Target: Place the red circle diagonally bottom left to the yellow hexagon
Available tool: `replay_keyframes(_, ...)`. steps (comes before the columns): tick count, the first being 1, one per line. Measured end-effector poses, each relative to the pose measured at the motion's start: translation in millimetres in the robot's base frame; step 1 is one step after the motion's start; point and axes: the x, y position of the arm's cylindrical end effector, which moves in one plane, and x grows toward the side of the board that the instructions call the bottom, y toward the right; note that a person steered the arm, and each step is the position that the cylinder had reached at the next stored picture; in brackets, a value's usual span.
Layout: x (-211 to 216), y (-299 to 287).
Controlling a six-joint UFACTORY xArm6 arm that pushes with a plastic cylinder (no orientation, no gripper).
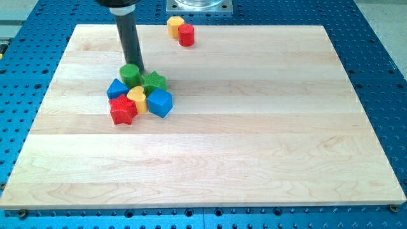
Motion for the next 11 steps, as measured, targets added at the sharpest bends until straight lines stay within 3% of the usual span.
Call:
replay_keyframes(1,4,7)
replay_keyframes(3,-51,-39)
replay_keyframes(4,-113,-39)
replay_keyframes(5,-161,-2)
replay_keyframes(6,-163,17)
replay_keyframes(7,-154,98)
replay_keyframes(8,-108,168)
replay_keyframes(9,-87,172)
replay_keyframes(10,-112,234)
replay_keyframes(11,-162,251)
